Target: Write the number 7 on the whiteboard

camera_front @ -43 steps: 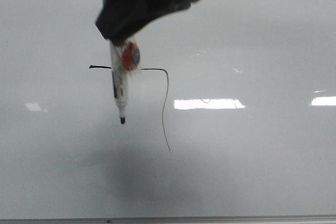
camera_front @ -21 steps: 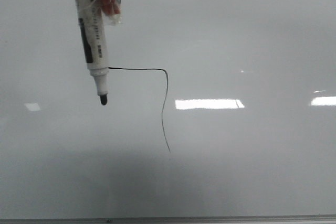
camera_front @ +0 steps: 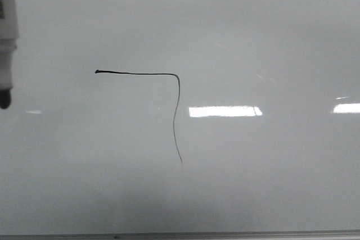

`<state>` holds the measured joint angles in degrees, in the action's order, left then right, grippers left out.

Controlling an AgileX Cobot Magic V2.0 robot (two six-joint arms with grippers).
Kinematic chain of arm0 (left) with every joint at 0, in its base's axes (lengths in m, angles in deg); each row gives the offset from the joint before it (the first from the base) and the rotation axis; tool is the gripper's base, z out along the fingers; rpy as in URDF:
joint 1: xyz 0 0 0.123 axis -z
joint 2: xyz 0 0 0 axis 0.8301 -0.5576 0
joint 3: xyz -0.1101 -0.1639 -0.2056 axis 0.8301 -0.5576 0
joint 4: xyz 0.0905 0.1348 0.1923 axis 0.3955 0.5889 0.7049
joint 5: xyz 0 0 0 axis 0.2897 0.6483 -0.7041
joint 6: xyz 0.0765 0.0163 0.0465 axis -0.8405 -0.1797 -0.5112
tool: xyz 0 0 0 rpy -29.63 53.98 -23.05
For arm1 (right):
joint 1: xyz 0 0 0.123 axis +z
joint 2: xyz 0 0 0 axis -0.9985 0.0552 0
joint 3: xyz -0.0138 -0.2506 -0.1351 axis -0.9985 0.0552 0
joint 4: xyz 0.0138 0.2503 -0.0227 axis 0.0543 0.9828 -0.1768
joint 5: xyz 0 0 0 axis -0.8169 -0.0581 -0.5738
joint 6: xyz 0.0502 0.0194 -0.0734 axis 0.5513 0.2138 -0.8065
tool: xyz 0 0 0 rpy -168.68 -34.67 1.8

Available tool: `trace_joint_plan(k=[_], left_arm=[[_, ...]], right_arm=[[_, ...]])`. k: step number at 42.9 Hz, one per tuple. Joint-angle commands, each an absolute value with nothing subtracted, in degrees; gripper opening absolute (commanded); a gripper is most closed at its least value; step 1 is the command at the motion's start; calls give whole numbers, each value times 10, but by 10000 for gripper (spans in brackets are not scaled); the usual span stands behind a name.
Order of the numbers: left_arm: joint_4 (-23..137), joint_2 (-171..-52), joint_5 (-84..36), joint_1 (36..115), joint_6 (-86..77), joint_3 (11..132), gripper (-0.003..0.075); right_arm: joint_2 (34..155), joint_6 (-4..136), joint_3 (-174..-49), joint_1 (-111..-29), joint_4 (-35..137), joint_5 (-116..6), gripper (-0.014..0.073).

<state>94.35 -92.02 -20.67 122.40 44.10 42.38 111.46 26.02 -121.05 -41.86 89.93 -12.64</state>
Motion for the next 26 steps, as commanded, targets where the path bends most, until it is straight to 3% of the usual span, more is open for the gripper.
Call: trace_joint_plan(k=[1, 19, 22, 26], left_arm=[[941, -922, -280, 1224, 447, 446, 321], [940, -922, -287, 1224, 447, 446, 68], [940, -922, -287, 1224, 447, 446, 33], [940, -922, -280, 1224, 447, 446, 2]], right_arm=[[1096, 239, -1231, -417, 950, -124, -60], [1096, 232, -1231, -417, 969, -136, -35], [1096, 232, -1231, -417, 969, -145, 45], [1096, 232, -1231, -417, 969, -155, 231]])
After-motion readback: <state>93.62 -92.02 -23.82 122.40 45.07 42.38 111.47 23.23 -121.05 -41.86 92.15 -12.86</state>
